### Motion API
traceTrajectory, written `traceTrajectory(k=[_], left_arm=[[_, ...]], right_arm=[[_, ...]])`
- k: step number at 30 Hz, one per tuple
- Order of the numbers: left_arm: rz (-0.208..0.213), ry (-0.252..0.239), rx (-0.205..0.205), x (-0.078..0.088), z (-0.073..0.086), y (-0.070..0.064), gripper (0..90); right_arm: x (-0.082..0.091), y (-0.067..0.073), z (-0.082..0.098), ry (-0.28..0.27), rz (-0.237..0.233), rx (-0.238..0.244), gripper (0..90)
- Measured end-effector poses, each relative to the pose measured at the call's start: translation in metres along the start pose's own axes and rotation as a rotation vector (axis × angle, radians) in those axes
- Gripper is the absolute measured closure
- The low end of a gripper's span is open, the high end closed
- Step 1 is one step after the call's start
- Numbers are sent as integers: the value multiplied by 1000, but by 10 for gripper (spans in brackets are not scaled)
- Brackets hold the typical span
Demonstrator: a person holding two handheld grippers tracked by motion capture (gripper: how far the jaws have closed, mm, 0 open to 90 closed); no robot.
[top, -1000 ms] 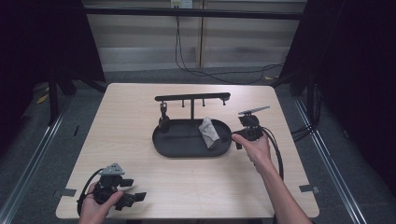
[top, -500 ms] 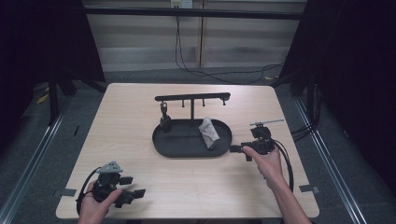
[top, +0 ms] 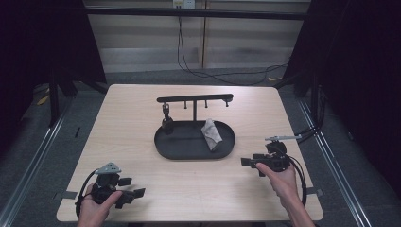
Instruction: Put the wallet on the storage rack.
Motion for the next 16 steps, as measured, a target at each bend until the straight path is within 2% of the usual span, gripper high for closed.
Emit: traceTrajectory(k=[4, 8, 9, 10, 12, 13, 15, 16], left_arm=[[0, -16, 6, 1, 0, -1, 236], [26, -34, 24, 4, 1, -1, 236], [26, -34, 24, 4, 1, -1, 236], [25, -36, 24, 5, 1, -1, 236], [32, -41, 35, 5, 0, -1, 233], [32, -41, 35, 5, 0, -1, 232], [41, -39, 31, 5, 0, -1, 224], [41, -39, 31, 5, 0, -1, 222]], right_arm=[[9, 0, 14, -15, 5, -2, 333], [19, 2, 33, -17, 23, 5, 327], [19, 2, 33, -17, 23, 5, 327], [24, 2, 40, -27, 33, 21, 320], [28, 0, 47, -48, 48, 20, 307], [28, 0, 47, -48, 48, 20, 307], [32, -5, 53, -90, 88, 30, 267], [32, -5, 53, -90, 88, 30, 267]])
Point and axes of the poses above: each handheld gripper's, and its own axes: x roughly backward along the jaws, z roughly out of its underside, y roughly to its left, the point moved 2 cm from there along -x, roughly forward along the jaws, and after that the axes turned 6 degrees about -y, right-handed, at the moved point
